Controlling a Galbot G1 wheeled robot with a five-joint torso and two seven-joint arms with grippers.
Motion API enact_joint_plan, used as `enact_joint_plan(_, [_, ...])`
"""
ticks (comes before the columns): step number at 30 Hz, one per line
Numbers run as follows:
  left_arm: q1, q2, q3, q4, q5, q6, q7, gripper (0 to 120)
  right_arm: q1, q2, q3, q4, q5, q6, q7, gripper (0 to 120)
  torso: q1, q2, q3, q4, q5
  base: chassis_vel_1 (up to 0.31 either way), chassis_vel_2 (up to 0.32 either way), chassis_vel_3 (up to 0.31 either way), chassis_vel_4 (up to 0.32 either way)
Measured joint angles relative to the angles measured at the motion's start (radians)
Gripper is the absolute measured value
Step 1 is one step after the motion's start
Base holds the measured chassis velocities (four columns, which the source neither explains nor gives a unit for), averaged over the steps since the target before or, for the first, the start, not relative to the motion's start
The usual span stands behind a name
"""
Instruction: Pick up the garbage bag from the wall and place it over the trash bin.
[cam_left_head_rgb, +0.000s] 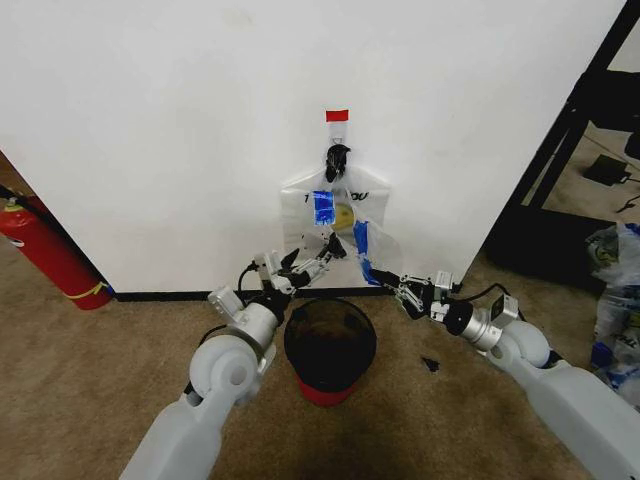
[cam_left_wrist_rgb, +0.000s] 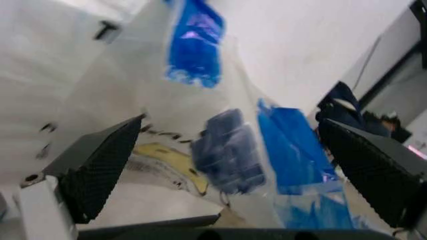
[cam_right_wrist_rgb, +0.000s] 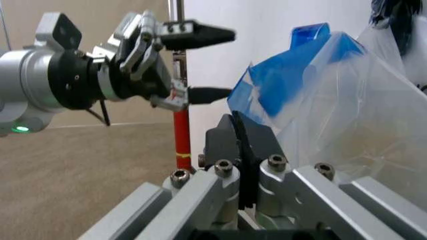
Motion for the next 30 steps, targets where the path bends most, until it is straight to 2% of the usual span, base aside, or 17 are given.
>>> enact_joint_plan(6, [-0.071,0.006,0.071,0.036,0.04,-0.003,-0.006,99,-0.001,0.005,-0.001,-0.005,-0.009,0.003,0.0,0,0.0,0.0,0.0,-0.0003,0.0,0.0,0.0,0.0,0.0])
enact_joint_plan(12, [-0.162,-0.004,0.123,0.09,0.042,0.053,-0.154,97,0.001,0.011,-0.001,-0.011,-0.012,0.007,0.002,0,0.0,0.0,0.0,-0.0001,0.0,0.0,0.0,0.0,0.0])
enact_joint_plan(20, [-0.192,-0.011,0.124,0.12,0.041,0.088,-0.237,91,0.002,0.009,0.001,-0.015,-0.012,0.011,0.003,0,0.0,0.0,0.0,-0.0001,0.0,0.0,0.0,0.0,0.0])
enact_joint_plan(27, [-0.2,-0.011,0.124,0.132,0.042,0.101,-0.251,77,0.006,0.013,0.002,-0.022,-0.012,0.015,0.003,0,0.0,0.0,0.0,-0.0001,0.0,0.0,0.0,0.0,0.0])
enact_joint_plan(30, [-0.193,-0.01,0.12,0.14,0.051,0.103,-0.25,67,0.006,0.016,0.003,-0.025,-0.012,0.018,0.003,0,0.0,0.0,0.0,-0.0001,0.0,0.0,0.0,0.0,0.0])
